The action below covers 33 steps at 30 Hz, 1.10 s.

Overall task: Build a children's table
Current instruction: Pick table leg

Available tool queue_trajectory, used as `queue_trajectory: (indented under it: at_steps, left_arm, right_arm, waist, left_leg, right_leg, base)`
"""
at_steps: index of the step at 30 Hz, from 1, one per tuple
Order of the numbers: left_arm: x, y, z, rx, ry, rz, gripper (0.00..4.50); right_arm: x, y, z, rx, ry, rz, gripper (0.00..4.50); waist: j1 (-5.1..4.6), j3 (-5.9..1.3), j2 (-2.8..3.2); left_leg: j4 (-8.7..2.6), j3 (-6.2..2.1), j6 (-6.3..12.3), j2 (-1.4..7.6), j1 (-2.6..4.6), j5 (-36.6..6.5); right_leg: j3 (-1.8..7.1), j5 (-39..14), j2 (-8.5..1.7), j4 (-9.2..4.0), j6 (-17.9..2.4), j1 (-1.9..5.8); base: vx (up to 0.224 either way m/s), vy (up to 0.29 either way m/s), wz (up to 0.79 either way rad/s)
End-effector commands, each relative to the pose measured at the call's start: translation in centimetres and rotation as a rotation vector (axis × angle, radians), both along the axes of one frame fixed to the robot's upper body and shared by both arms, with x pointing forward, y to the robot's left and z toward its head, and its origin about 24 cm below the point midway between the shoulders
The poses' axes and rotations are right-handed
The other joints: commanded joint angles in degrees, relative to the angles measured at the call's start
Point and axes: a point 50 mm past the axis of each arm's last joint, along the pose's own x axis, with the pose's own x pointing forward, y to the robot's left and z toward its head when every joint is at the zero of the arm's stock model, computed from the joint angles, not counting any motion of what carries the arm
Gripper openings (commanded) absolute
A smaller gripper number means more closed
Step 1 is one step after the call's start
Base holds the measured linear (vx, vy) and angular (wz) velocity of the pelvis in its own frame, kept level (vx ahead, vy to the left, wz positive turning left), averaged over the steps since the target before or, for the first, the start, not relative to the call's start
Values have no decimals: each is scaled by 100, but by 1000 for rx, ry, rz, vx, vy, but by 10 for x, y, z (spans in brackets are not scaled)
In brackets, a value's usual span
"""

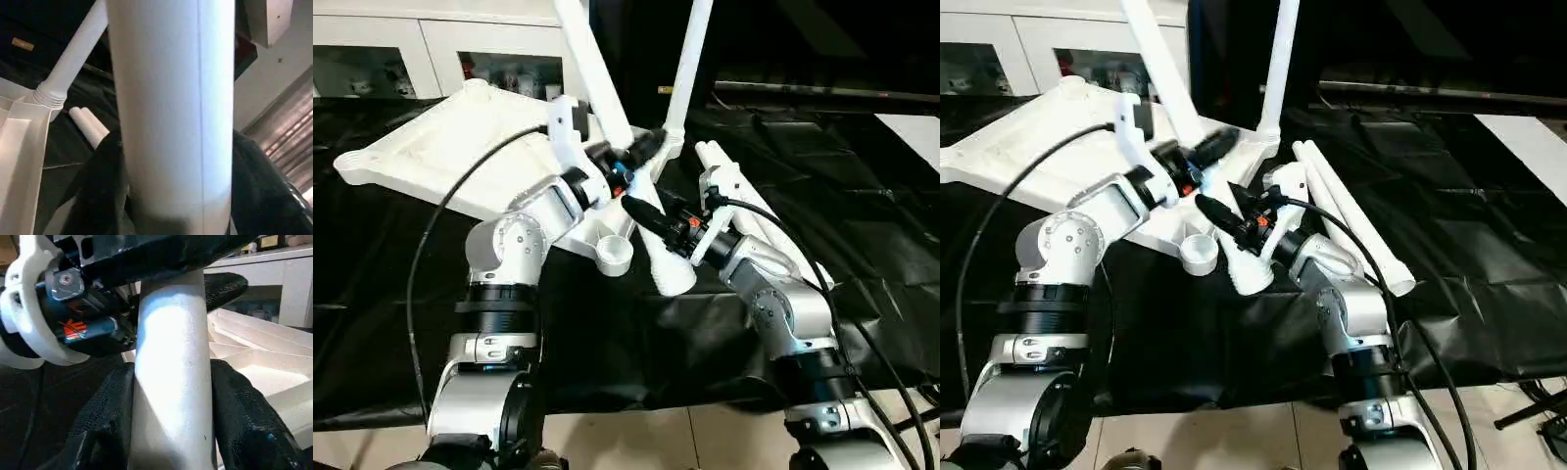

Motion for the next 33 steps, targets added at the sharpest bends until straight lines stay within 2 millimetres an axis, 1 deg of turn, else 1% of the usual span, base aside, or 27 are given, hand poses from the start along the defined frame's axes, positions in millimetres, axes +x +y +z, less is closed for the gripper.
queue_trajectory:
  at_steps: [1, 4, 5, 6, 7, 12, 13, 14, 15, 16, 17, 18, 19, 20, 21, 23, 25, 26, 27, 28, 30, 31, 33]
  left_arm:
    - [2, -3, 3, 8, -8, 3, 253]
    - [3, -3, 3, 4, -10, 4, 225]
    - [2, -3, 3, 2, -11, 0, 216]
    - [2, -4, 3, 1, -11, -2, 216]
    - [2, -5, 3, -1, -11, -3, 198]
    - [1, -6, 1, 1, -12, -11, 185]
    - [1, -6, 1, 2, -13, -12, 184]
    - [1, -6, 1, 8, -17, -18, 184]
    - [1, -6, 1, 15, -24, -28, 184]
    - [0, -6, 1, 27, -37, -52, 184]
    - [-1, -5, 3, 44, -62, -89, 184]
    - [-3, -3, 4, 61, -88, -132, 184]
    - [-4, -2, 6, 63, -102, -153, 182]
    - [-4, -1, 7, 65, -115, -171, 182]
    - [-4, 1, 9, 67, -127, -192, 182]
    - [-5, 3, 11, 63, -146, -231, 182]
    - [-9, 7, 20, 37, -209, -346, 181]
    - [-10, 7, 20, 34, -212, -353, 181]
    - [-10, 7, 22, 26, -220, -367, 181]
    - [-12, 9, 27, -3, -238, -399, 181]
    - [-13, 10, 30, -20, -251, -419, 181]
    - [-16, 10, 38, -67, -288, -472, 181]
    - [-20, 9, 43, -102, -315, -509, 181]
  right_arm:
    - [3, 1, 8, -17, -45, -3, 182]
    - [3, 1, 8, -22, -52, -8, 182]
    - [3, 1, 8, -24, -54, -10, 182]
    - [3, 0, 8, -26, -56, -11, 182]
    - [3, 0, 8, -29, -58, -13, 182]
    - [4, -2, 8, -50, -67, -26, 182]
    - [4, -2, 7, -54, -68, -31, 182]
    - [5, -2, 7, -49, -54, -28, 182]
    - [4, 0, 7, -18, -28, 1, 238]
    - [4, 0, 8, 3, -15, 9, 252]
    - [3, -1, 10, 13, -12, 27, 258]
    - [3, -3, 12, 17, -14, 46, 258]
    - [2, -5, 13, 18, -8, 60, 285]
    - [2, -7, 14, 15, -5, 73, 294]
    - [1, -9, 16, 12, -4, 83, 296]
    - [0, -12, 18, 9, 0, 109, 296]
    - [-9, -19, 20, -1, 35, 242, 295]
    - [-9, -20, 20, -3, 38, 251, 295]
    - [-11, -21, 20, -5, 45, 270, 295]
    - [-13, -23, 19, -29, 54, 305, 295]
    - [-15, -24, 17, -53, 58, 321, 295]
    - [-19, -25, 12, -109, 72, 357, 295]
    - [-21, -25, 8, -136, 85, 374, 295]
  waist:
    - [19, -425, 28]
    - [17, -427, 24]
    - [15, -426, 36]
    - [12, -425, 30]
    - [13, -426, 29]
    - [6, -421, 20]
    - [8, -421, 4]
    - [8, -420, 8]
    - [6, -421, 3]
    - [6, -420, 4]
    - [-7, -422, -24]
    - [5, -421, -26]
    - [9, -425, 7]
    - [3, -421, -1]
    - [8, -422, -2]
    - [11, -422, 5]
    - [16, -426, 2]
    - [34, -424, 3]
    - [31, -422, 3]
    - [28, -423, 15]
    - [24, -421, 12]
    - [24, -421, 10]
    - [29, -417, -6]
  left_leg:
    - [-402, -77, -41, 103, 107, -1212]
    - [-401, -73, -39, 100, 117, -1238]
    - [-402, -74, -41, 103, 120, -1253]
    - [-404, -73, -45, 104, 120, -1289]
    - [-404, -74, -50, 106, 121, -1307]
    - [-405, -74, -51, 104, 116, -1336]
    - [-406, -74, -48, 105, 114, -1316]
    - [-406, -74, -41, 104, 115, -1307]
    - [-404, -72, -18, 100, 117, -1304]
    - [-409, -75, -5, 101, 116, -1288]
    - [-406, -71, 2, 109, 112, -1272]
    - [-405, -70, 31, 94, 125, -1263]
    - [-408, -72, 25, 111, 126, -1209]
    - [-406, -68, 18, 110, 129, -1197]
    - [-404, -64, 15, 107, 124, -1141]
    - [-402, -62, 3, 106, 126, -1137]
    - [-394, -55, 44, 101, 133, -1099]
    - [-389, -53, 45, 107, 132, -1080]
    - [-392, -52, 35, 110, 133, -1086]
    - [-390, -54, 15, 105, 129, -1126]
    - [-387, -50, -28, 106, 132, -1193]
    - [-384, -51, -51, 104, 136, -1224]
    - [-382, -49, -69, 106, 129, -1197]
  right_leg:
    - [205, -1217, -267, -398, -893, 309]
    - [204, -1208, -263, -401, -913, 312]
    - [206, -1212, -265, -401, -921, 309]
    - [205, -1232, -262, -405, -928, 309]
    - [205, -1247, -265, -406, -926, 311]
    - [205, -1309, -266, -414, -909, 312]
    - [204, -1332, -269, -411, -899, 313]
    - [206, -1335, -268, -412, -895, 312]
    - [207, -1346, -264, -413, -895, 312]
    - [205, -1368, -264, -413, -884, 309]
    - [208, -1350, -263, -412, -872, 308]
    - [203, -1397, -263, -419, -865, 308]
    - [213, -1341, -265, -401, -874, 301]
    - [212, -1288, -257, -399, -891, 297]
    - [212, -1180, -258, -386, -932, 312]
    - [213, -1162, -259, -379, -948, 310]
    - [217, -1094, -255, -371, -997, 328]
    - [219, -1061, -263, -361, -1030, 332]
    - [218, -1042, -264, -359, -1048, 323]
    - [212, -1078, -265, -360, -1072, 329]
    - [212, -1163, -276, -370, -1095, 321]
    - [210, -1236, -279, -374, -1094, 321]
    - [213, -1247, -280, -373, -1104, 332]
  base:
    - [0, 0, 0]
    - [0, 0, 0]
    - [0, 0, 0]
    - [0, 0, 0]
    - [0, 0, 0]
    - [0, 0, 0]
    - [0, 0, 0]
    - [0, 0, 0]
    - [0, 0, 0]
    - [0, 0, 0]
    - [0, 0, 0]
    - [0, 0, 0]
    - [0, 0, 0]
    - [0, 0, 0]
    - [0, 0, 0]
    - [0, 0, 0]
    - [0, 0, 0]
    - [0, 0, 0]
    - [0, 0, 0]
    - [0, 0, 0]
    - [0, 0, 0]
    - [0, 0, 0]
    - [0, 0, 0]
